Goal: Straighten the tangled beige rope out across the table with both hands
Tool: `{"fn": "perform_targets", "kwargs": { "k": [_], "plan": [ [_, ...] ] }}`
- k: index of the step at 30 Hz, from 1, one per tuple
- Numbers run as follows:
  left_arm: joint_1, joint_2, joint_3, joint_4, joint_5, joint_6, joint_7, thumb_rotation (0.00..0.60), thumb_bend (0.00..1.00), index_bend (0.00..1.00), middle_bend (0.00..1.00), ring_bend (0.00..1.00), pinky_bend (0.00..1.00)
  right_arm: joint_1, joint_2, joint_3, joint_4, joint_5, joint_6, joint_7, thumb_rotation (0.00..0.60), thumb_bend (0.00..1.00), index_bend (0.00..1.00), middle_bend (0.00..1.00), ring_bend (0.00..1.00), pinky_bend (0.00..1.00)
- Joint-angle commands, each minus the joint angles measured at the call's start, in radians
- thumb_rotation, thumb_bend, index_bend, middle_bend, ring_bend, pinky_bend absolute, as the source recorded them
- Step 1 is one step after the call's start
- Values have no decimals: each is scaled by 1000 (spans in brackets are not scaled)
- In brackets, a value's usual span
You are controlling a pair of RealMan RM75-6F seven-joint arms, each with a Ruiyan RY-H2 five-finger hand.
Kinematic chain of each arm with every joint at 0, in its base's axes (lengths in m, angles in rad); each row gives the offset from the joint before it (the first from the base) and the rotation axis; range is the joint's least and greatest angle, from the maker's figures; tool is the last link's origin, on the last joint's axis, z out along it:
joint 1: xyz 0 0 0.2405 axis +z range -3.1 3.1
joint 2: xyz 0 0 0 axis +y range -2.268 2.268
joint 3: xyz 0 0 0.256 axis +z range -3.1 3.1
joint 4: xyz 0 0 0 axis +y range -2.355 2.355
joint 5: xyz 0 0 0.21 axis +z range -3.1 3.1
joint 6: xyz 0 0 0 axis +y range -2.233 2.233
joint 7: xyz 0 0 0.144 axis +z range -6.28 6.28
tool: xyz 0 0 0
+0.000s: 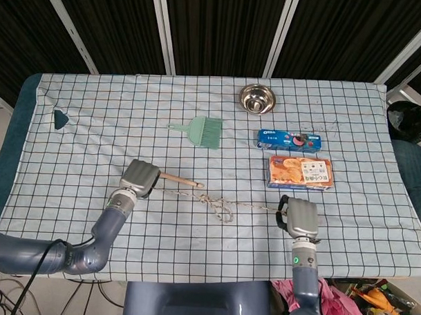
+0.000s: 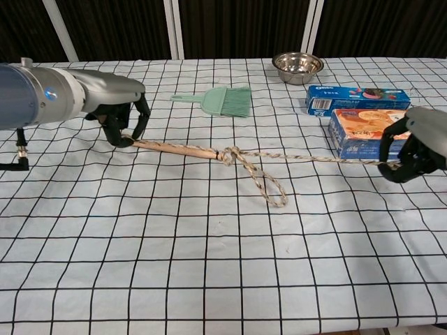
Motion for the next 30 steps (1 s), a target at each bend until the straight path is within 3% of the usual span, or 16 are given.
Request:
{"fn": "perform_targets", "kwargs": {
  "k": [1,15,30],
  "plan": [
    [31,58,8,-28,29,-1,-39,600,483,636,1000,914,807,-26,75,4,-28,-2,15,13,600,465,662,942,1000,1000],
    [163,206,72,-35,192,-66,-218,600,483,636,1000,914,807,-94,295,2,10,3,-68,198,600,467,662,942,1000,1000],
    [260,180,97,109,346,-132,-371,600,483,636,1000,915,807,-110,313,-14,203,33,-187,362,600,466,662,942,1000,1000]
  ]
}}
